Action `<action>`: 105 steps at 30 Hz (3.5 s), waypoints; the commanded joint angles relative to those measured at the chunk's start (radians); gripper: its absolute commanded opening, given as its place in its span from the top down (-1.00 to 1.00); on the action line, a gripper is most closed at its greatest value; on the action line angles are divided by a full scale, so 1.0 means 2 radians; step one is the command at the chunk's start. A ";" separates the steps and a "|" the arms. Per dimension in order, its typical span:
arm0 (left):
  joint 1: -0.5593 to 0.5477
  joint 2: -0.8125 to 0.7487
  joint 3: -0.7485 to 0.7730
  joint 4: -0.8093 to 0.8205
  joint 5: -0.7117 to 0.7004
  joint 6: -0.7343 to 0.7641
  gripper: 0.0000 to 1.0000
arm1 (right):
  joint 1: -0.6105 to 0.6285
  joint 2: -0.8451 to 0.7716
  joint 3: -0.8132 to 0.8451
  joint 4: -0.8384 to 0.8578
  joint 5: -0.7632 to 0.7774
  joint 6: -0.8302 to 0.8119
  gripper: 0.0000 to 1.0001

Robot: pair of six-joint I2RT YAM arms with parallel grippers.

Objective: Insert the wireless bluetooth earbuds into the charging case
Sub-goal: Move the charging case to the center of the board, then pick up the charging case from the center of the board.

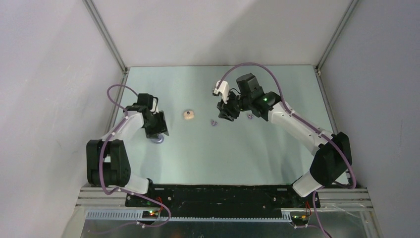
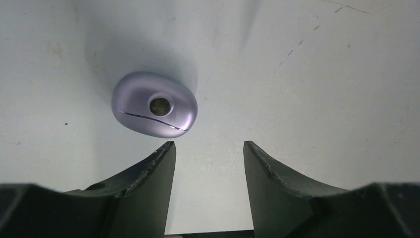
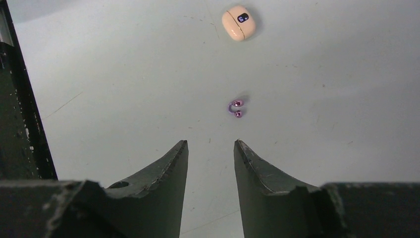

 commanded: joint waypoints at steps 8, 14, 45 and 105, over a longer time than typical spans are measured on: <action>0.042 0.003 0.045 -0.047 -0.103 -0.024 -0.28 | -0.011 -0.028 -0.008 0.016 0.001 0.019 0.10; 0.049 0.049 0.054 -0.042 -0.081 -0.062 -0.37 | -0.011 -0.029 -0.009 0.009 0.007 0.022 0.05; -0.111 0.193 0.153 -0.002 -0.002 0.059 0.06 | -0.041 -0.050 -0.028 -0.005 0.032 0.013 0.03; -0.170 -0.208 0.060 0.019 0.025 0.144 -0.99 | 0.035 0.217 0.113 -0.307 -0.068 -0.576 -0.99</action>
